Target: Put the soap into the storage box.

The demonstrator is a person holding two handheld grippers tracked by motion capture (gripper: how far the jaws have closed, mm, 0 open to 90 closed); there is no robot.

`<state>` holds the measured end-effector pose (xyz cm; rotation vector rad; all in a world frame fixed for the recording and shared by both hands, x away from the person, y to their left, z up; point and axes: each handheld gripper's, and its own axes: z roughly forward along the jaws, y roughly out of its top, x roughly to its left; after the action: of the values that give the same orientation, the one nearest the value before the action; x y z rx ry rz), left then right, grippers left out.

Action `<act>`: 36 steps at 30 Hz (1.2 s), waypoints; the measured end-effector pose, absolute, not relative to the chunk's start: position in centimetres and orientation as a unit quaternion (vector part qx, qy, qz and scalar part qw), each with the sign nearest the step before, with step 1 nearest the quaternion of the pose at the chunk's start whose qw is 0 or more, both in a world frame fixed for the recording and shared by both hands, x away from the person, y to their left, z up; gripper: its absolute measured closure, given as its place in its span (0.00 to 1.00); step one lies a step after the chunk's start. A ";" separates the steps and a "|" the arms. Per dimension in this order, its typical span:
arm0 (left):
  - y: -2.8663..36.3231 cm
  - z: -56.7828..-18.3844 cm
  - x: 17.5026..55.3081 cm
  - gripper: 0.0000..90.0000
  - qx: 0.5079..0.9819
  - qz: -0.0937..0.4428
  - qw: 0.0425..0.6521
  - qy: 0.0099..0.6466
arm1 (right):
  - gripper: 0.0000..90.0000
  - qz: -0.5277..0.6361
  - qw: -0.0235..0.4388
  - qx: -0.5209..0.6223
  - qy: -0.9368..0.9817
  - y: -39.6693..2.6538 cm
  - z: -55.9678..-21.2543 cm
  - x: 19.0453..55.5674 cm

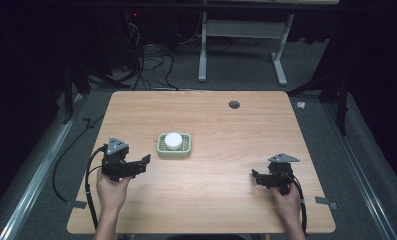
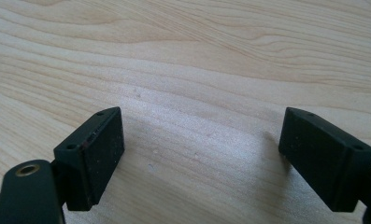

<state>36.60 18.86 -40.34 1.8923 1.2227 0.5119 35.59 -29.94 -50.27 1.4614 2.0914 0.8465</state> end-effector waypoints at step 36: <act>20.7 -44.7 35.6 0.20 0.732 0.188 0.388 0.527 | 0.17 0.307 0.225 0.529 0.758 -29.9 -50.3 35.6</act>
<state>35.59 20.74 -44.68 1.8631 1.3420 0.4786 35.59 -29.94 -50.27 1.4605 2.0914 0.8463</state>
